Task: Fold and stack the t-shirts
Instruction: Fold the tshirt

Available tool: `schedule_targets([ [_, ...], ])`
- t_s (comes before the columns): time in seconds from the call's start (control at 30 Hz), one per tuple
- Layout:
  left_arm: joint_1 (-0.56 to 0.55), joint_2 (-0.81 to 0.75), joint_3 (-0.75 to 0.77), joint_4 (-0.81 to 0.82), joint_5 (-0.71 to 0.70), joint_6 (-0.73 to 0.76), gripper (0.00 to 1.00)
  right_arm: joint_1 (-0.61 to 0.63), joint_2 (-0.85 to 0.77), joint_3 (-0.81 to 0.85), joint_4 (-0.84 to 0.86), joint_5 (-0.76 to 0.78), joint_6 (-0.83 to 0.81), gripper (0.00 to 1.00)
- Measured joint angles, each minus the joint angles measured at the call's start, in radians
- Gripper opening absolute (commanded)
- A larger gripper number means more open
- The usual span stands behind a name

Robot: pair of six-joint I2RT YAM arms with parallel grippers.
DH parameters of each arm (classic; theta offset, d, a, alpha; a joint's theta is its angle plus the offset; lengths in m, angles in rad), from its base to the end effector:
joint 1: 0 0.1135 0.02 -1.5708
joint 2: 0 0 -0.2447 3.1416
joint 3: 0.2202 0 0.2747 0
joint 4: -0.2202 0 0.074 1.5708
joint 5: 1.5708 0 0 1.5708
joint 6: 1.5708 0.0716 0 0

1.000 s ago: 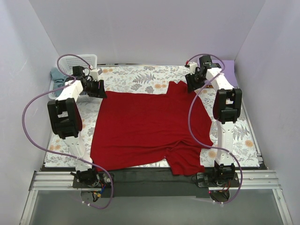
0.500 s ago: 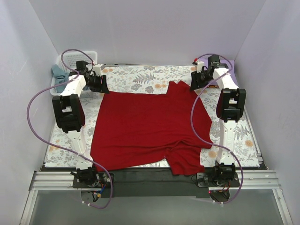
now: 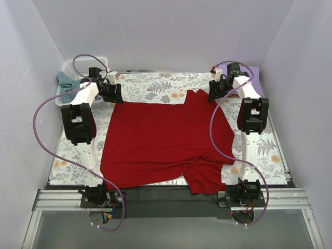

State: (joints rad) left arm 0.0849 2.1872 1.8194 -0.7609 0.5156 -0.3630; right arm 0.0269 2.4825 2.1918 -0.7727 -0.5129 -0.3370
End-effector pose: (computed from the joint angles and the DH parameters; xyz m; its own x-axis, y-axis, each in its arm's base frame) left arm 0.4927 0.0065 0.1496 -0.8904 -0.3858 -0.2417 -0.1922 0.7999 -0.5685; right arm 0.5526 0.0500 0.1248 -0.7380 -0.3081 -0.6004 -0.5359 0.8082 0.2441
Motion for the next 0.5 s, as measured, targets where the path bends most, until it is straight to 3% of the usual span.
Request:
schedule_targets([
  [0.23, 0.001, 0.002, 0.005, -0.002, -0.006, -0.003, 0.46, 0.028, 0.012, 0.001, 0.026, 0.080, -0.019, 0.46],
  [0.5, 0.002, 0.025, 0.022, -0.001, -0.011, -0.003, 0.46, 0.062, 0.009, 0.002, 0.053, 0.164, -0.036, 0.52],
])
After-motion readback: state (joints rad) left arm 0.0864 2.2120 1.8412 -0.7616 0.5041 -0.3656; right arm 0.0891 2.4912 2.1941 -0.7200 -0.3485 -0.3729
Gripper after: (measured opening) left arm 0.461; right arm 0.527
